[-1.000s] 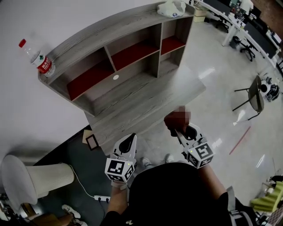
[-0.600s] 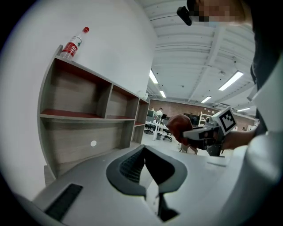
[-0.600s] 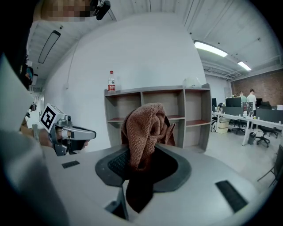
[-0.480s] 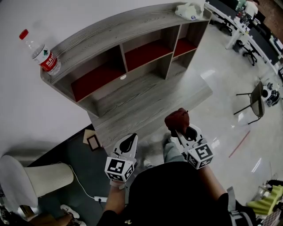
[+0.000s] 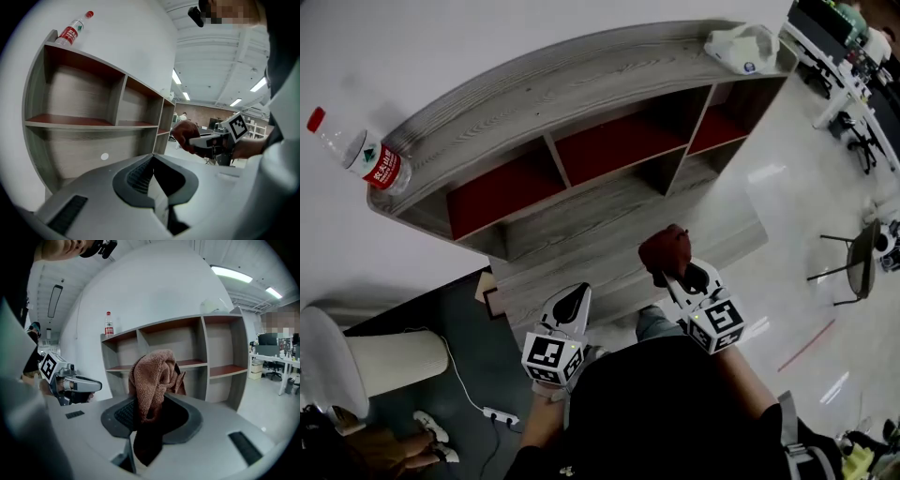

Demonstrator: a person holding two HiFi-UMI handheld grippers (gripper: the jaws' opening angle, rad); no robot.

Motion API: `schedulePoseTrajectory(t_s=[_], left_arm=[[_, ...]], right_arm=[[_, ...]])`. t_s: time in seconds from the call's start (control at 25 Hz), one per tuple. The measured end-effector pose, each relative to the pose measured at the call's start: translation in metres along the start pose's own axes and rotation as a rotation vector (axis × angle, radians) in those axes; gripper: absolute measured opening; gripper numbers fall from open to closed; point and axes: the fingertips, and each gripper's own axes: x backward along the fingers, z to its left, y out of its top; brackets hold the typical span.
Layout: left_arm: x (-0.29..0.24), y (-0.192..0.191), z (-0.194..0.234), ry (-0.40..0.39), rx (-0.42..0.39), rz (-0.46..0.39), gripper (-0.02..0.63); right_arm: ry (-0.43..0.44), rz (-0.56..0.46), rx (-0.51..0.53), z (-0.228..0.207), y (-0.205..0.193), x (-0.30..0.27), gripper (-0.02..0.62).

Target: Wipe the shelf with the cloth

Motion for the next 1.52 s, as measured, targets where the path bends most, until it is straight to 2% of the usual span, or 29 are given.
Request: schedulePoseTrajectory(t_s=[0.2, 0.4, 0.56, 0.76, 0.96, 1.12, 1.52], left_arm=[[-0.044, 0.024, 0.009, 0.124, 0.032, -0.020, 0.006], [-0.067, 0.034, 0.013, 0.250, 0.055, -0.029, 0.006], [-0.070, 0.034, 0.016, 0.331, 0.083, -0.036, 0.006], [-0.063, 0.035, 0.023, 0.391, 0.102, -0.044, 0.006], [-0.045, 0.030, 0.037, 0.439, 0.133, -0.045, 0.006], [-0.027, 0.017, 0.043, 0.449, 0.156, -0.026, 0.006], [0.022, -0.019, 0.071, 0.456, 0.192, 0.013, 0.006]], right_arm=[[0.113, 0.017, 0.027, -0.041, 0.010, -0.039, 0.104], [0.213, 0.039, 0.052, -0.066, 0.011, -0.073, 0.104], [0.262, 0.051, 0.091, -0.071, 0.009, -0.101, 0.104], [0.277, 0.049, 0.147, -0.059, 0.001, -0.132, 0.106], [0.264, 0.057, 0.206, -0.042, -0.015, -0.166, 0.106], [0.215, 0.038, 0.257, -0.030, -0.027, -0.201, 0.106], [0.080, -0.161, 0.412, 0.009, -0.024, -0.281, 0.107]])
